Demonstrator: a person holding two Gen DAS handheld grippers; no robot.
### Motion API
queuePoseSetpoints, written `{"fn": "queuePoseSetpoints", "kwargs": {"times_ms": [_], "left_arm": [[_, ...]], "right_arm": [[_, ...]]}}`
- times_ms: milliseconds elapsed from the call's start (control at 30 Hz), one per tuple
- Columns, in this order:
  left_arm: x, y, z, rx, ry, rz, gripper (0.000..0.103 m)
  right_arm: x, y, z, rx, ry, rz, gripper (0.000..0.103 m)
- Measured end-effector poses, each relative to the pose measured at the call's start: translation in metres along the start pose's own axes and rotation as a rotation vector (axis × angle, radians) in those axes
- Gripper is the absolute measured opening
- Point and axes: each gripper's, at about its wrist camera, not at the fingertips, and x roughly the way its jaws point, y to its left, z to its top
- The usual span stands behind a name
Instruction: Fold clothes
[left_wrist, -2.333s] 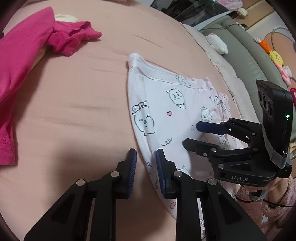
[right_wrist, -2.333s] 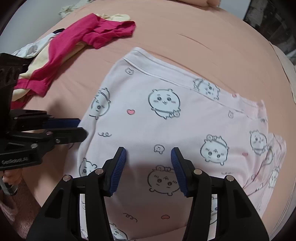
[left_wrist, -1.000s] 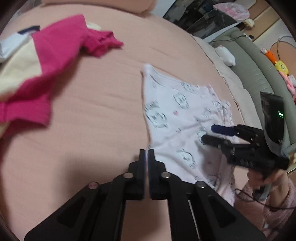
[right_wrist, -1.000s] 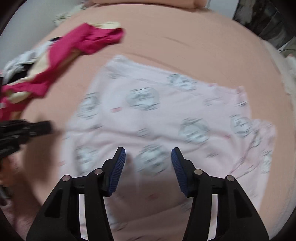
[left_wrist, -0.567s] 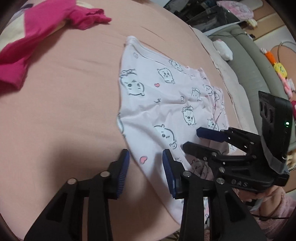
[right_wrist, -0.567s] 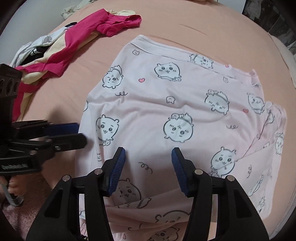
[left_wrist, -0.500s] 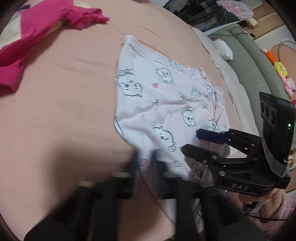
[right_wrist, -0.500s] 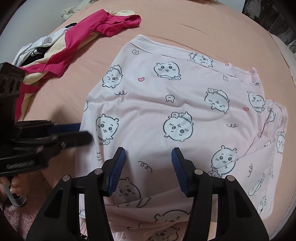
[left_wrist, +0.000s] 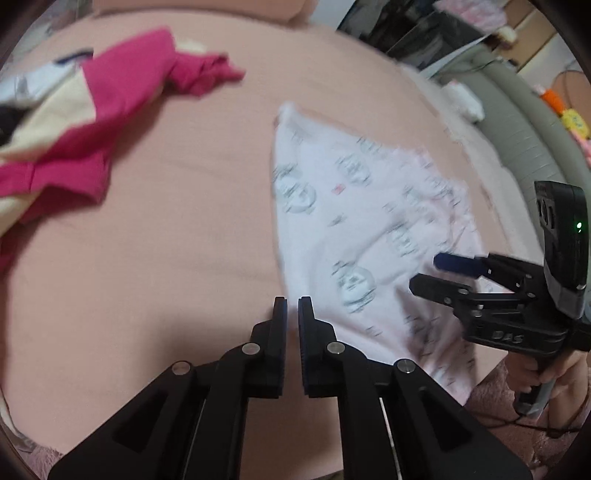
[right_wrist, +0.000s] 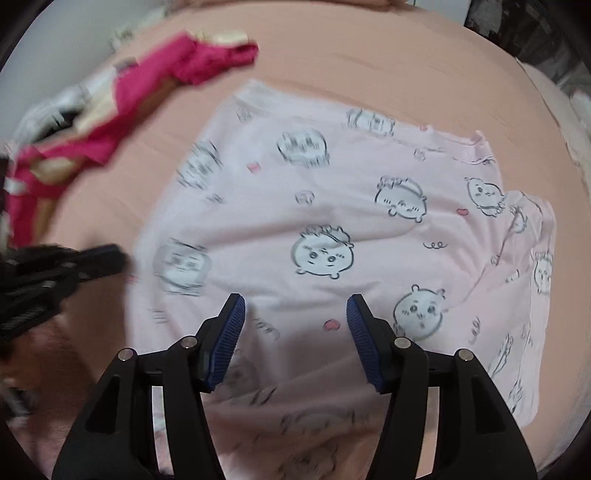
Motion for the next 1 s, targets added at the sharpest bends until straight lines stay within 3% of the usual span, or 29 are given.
{"fn": "queuePoseSetpoints", "kwargs": {"times_ms": [100,167,233,333,400,533,600,767,867,1000], "left_arm": [[0.011,-0.019,-0.003,0.082,0.033,-0.036,0.019],[0.026,-0.024,-0.01,0.11,0.109,0.006,0.026],[0.03,-0.021,-0.016,0.107,0.144,0.06,0.026],[0.015,-0.024,-0.017,0.076,0.119,0.108,0.026],[0.008,-0.04,-0.017,0.106,0.096,0.074,0.026],[0.016,-0.118,-0.012,0.291,0.07,0.043,0.032],[0.026,-0.161,-0.008,0.389,0.06,0.035,0.043],[0.075,-0.275,-0.017,0.633,0.066,-0.023,0.045],[0.105,-0.316,-0.029,0.725,0.112,-0.049,0.045],[0.137,-0.345,-0.043,0.779,0.181,-0.039,0.046]], "right_arm": [[-0.015,-0.007,-0.003,0.068,-0.032,-0.009,0.058],[-0.037,-0.031,-0.019,0.087,-0.024,-0.045,0.058],[-0.058,-0.061,-0.038,0.101,-0.003,-0.11,0.058],[-0.064,-0.089,-0.062,0.152,0.015,-0.164,0.058],[-0.07,-0.114,-0.082,0.217,0.025,-0.182,0.058],[-0.082,-0.162,-0.126,0.358,0.045,-0.215,0.058],[-0.085,-0.185,-0.145,0.434,0.043,-0.206,0.058],[-0.094,-0.232,-0.175,0.564,-0.014,-0.198,0.058],[-0.095,-0.251,-0.186,0.633,-0.04,-0.141,0.058],[-0.096,-0.266,-0.195,0.66,-0.047,-0.092,0.058]]}}
